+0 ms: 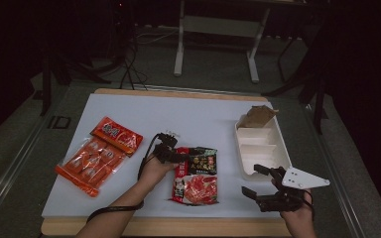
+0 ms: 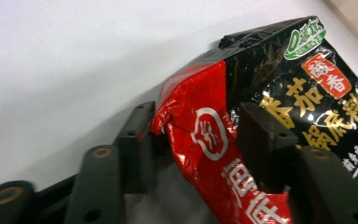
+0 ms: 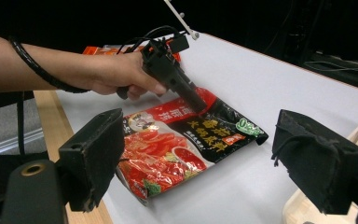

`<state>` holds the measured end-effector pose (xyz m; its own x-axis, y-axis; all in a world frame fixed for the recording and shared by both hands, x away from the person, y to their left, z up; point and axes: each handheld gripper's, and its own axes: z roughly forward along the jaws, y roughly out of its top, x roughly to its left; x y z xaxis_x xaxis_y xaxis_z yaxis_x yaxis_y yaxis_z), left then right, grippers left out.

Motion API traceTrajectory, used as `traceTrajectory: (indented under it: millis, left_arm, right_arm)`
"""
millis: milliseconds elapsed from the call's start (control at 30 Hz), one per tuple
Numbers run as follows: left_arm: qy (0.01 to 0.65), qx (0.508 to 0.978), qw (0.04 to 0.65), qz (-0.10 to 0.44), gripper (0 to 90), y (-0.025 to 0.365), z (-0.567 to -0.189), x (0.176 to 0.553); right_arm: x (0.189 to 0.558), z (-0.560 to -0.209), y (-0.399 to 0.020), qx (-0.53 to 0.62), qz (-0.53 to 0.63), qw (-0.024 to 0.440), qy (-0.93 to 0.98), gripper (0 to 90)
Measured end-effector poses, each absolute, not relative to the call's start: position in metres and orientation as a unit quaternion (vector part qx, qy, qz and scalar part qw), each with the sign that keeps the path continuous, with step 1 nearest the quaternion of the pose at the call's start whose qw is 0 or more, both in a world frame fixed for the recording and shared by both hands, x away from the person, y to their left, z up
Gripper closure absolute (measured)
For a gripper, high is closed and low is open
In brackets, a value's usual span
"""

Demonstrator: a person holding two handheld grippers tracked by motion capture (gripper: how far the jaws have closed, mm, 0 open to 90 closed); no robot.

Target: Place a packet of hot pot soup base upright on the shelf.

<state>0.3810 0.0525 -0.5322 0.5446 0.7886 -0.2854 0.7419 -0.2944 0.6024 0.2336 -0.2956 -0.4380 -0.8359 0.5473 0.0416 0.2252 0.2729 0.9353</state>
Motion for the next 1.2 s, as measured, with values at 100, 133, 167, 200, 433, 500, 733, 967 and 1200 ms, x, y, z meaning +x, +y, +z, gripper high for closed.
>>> traceTrajectory:
  millis: [100, 133, 167, 200, 433, 500, 733, 967, 1200]
  left_arm:
    - [0.488, 0.804, 0.338, 0.038, 60.9, 0.048, -0.53, 0.38]
    - [0.494, 0.803, 0.331, 0.04, 64.4, 0.045, -0.53, 0.381]
    - [0.494, 0.806, 0.324, 0.043, 66.8, 0.044, -0.529, 0.381]
    - [0.496, 0.807, 0.317, 0.043, 68.7, 0.042, -0.528, 0.381]
    - [0.501, 0.802, 0.323, 0.033, 83.9, 0.042, -0.528, 0.383]
    - [0.498, 0.802, 0.327, 0.039, 85.1, 0.042, -0.526, 0.381]
    - [0.474, 0.796, 0.375, 0.032, 86.7, 0.051, -0.518, 0.376]
    - [0.459, 0.786, 0.41, 0.058, 87.2, 0.051, -0.501, 0.362]
    - [0.436, 0.775, 0.452, 0.076, 87.3, 0.051, -0.485, 0.347]
  right_arm:
    - [0.234, -0.438, -0.295, 0.246, 0.55, 0.146, 0.784, 16.4]
    - [0.234, -0.438, -0.295, 0.246, 0.549, 0.146, 0.785, 16.4]
    - [0.235, -0.439, -0.295, 0.246, 0.547, 0.146, 0.787, 16.4]
    - [0.235, -0.439, -0.294, 0.247, 0.546, 0.145, 0.787, 16.4]
    - [0.235, -0.439, -0.29, 0.243, 0.54, 0.145, 0.793, 16.4]
    - [0.235, -0.44, -0.29, 0.243, 0.54, 0.145, 0.793, 16.4]
    - [0.237, -0.439, -0.291, 0.246, 0.542, 0.147, 0.79, 16.5]
    - [0.237, -0.438, -0.29, 0.249, 0.538, 0.158, 0.79, 16.5]
    - [0.236, -0.435, -0.291, 0.253, 0.54, 0.17, 0.784, 18.5]
